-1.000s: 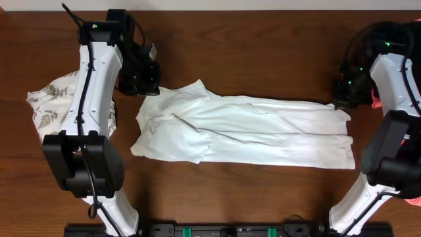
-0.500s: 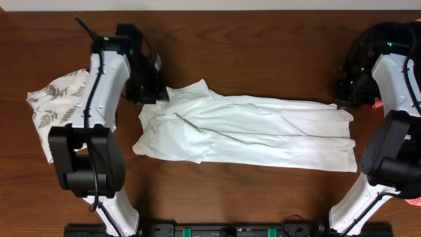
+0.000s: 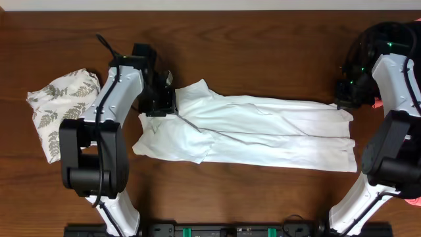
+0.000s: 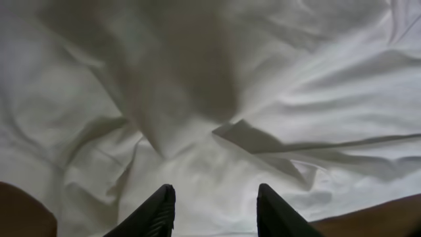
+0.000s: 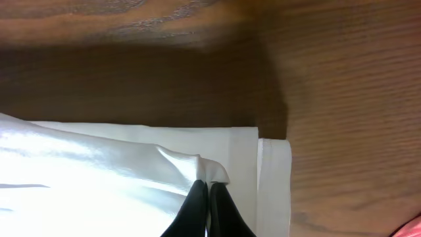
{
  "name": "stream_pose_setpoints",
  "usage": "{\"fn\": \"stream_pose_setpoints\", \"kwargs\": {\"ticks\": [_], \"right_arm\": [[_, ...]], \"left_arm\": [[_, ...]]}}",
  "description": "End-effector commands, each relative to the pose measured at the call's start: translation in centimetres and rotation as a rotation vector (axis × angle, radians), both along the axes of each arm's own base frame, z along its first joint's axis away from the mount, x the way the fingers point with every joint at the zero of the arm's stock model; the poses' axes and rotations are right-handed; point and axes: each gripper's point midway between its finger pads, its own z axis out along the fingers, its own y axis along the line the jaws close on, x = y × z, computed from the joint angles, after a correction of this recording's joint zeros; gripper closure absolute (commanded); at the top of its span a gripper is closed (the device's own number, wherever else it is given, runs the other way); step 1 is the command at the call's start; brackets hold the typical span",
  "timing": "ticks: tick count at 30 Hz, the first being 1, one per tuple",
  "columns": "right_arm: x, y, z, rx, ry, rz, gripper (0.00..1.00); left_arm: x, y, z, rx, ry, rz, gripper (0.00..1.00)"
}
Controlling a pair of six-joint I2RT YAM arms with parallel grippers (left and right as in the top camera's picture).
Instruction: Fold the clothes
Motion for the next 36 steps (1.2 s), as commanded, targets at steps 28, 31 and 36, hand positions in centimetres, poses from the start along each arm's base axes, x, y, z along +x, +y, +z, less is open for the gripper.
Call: {"fn": "stream_pose_setpoints", "kwargs": {"ticks": [28,31,36], "right_arm": [[0.2,-0.5,1.0,-0.022,-0.030,-0.017,0.98],[0.2,-0.5,1.0,-0.022,-0.030,-0.017,0.98],[0.2,-0.5,1.0,-0.022,-0.030,-0.017,0.98]], "left_arm": [[1.3,1.6,-3.1,0.102,0.024,0.128,0.58],[1.1,1.6,-3.8,0.104,0.044,0.127,0.59],[1.2,1.6,-3.9,0.104,0.039,0.126,0.79]]}}
